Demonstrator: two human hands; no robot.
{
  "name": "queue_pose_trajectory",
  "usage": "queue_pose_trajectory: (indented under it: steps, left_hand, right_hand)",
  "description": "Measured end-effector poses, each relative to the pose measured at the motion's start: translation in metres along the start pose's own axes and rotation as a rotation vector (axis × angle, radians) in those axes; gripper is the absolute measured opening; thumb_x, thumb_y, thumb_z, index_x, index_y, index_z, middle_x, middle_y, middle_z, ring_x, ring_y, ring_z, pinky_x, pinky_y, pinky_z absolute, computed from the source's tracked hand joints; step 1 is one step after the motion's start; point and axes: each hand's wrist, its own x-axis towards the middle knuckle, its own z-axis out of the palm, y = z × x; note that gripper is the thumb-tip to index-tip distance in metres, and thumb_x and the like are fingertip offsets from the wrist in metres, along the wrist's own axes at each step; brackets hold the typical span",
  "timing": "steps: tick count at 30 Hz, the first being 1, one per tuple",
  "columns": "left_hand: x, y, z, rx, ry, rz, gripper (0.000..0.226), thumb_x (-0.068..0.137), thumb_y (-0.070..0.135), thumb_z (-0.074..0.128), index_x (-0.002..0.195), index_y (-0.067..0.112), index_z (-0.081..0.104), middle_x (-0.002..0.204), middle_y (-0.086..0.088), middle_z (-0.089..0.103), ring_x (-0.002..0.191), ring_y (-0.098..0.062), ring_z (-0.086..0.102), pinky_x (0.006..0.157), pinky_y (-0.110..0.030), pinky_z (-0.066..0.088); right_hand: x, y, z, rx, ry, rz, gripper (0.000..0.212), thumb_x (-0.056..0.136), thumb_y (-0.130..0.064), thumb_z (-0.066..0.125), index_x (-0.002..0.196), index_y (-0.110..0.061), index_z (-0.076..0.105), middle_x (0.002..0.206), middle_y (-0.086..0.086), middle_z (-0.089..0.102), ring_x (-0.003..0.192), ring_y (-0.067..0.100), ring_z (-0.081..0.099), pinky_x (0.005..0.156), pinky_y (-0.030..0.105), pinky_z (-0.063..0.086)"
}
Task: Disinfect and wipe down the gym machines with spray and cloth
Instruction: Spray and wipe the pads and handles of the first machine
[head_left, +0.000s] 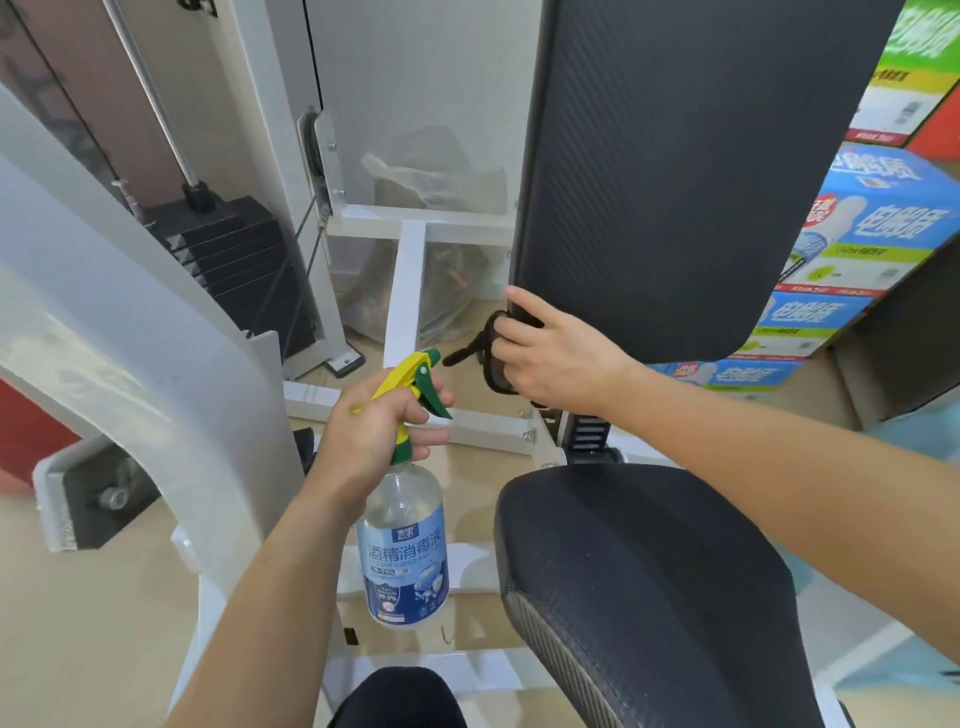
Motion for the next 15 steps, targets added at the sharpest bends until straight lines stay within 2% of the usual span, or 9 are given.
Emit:
queue_pose_trajectory:
  steps: [2, 4, 8, 11, 13, 15]
  left_hand:
    - [0.000, -0.001, 0.001, -0.002, -0.002, -0.006, 0.036, 0.086, -0.006, 0.045, 0.100, 0.013, 0.072, 0.100, -0.008, 0.080, 0.089, -0.035, 0.077, 0.069, -0.033, 0.052]
    - [0.000, -0.003, 0.001, -0.006, -0.023, -0.024, 0.034, 0.084, -0.004, 0.047, 0.099, 0.013, 0.073, 0.100, -0.008, 0.080, 0.095, -0.035, 0.077, 0.068, -0.033, 0.051]
    - [-0.003, 0.001, 0.003, 0.010, -0.071, -0.048, 0.040, 0.065, 0.012, 0.056, 0.101, 0.015, 0.074, 0.099, -0.004, 0.081, 0.107, -0.023, 0.074, 0.069, -0.032, 0.049]
    - [-0.007, 0.004, 0.008, 0.003, -0.104, -0.047, 0.036, 0.072, 0.006, 0.054, 0.101, 0.013, 0.073, 0.100, -0.005, 0.081, 0.110, -0.021, 0.074, 0.068, -0.031, 0.049]
    - [-0.012, 0.006, 0.012, 0.026, -0.135, -0.043, 0.037, 0.071, 0.005, 0.053, 0.101, 0.012, 0.073, 0.101, -0.006, 0.081, 0.108, -0.020, 0.075, 0.069, -0.032, 0.050]
    - [-0.016, 0.009, 0.013, 0.066, -0.181, -0.031, 0.037, 0.080, -0.004, 0.047, 0.105, 0.011, 0.072, 0.102, -0.007, 0.081, 0.107, -0.020, 0.075, 0.071, -0.034, 0.051]
  right_hand:
    - [-0.001, 0.002, 0.001, 0.072, 0.168, 0.037, 0.023, 0.092, -0.006, 0.053, 0.095, -0.014, 0.074, 0.109, 0.008, 0.063, 0.119, 0.034, 0.053, 0.118, 0.061, 0.020]
    - [0.002, 0.007, -0.003, 0.121, 0.354, 0.155, 0.028, 0.097, -0.003, 0.045, 0.090, -0.012, 0.071, 0.101, 0.009, 0.064, 0.111, 0.032, 0.059, 0.115, 0.058, 0.029]
    - [0.010, 0.033, -0.005, 0.124, 0.633, 0.432, 0.023, 0.098, -0.007, 0.054, 0.085, -0.016, 0.071, 0.099, 0.005, 0.069, 0.104, 0.028, 0.066, 0.106, 0.051, 0.043]
    - [0.013, 0.027, 0.001, 0.172, 0.687, 0.505, 0.018, 0.097, -0.011, 0.059, 0.088, -0.018, 0.073, 0.105, 0.003, 0.070, 0.106, 0.027, 0.066, 0.097, 0.045, 0.045]
    - [0.015, 0.019, -0.005, 0.262, 0.634, 0.553, 0.016, 0.096, -0.013, 0.061, 0.089, -0.022, 0.073, 0.105, 0.000, 0.070, 0.100, 0.028, 0.066, 0.083, 0.041, 0.040]
    - [0.008, 0.017, -0.018, 0.442, 0.580, 0.601, 0.022, 0.094, -0.012, 0.055, 0.089, -0.023, 0.074, 0.102, -0.002, 0.070, 0.090, 0.029, 0.060, 0.074, 0.040, 0.040]
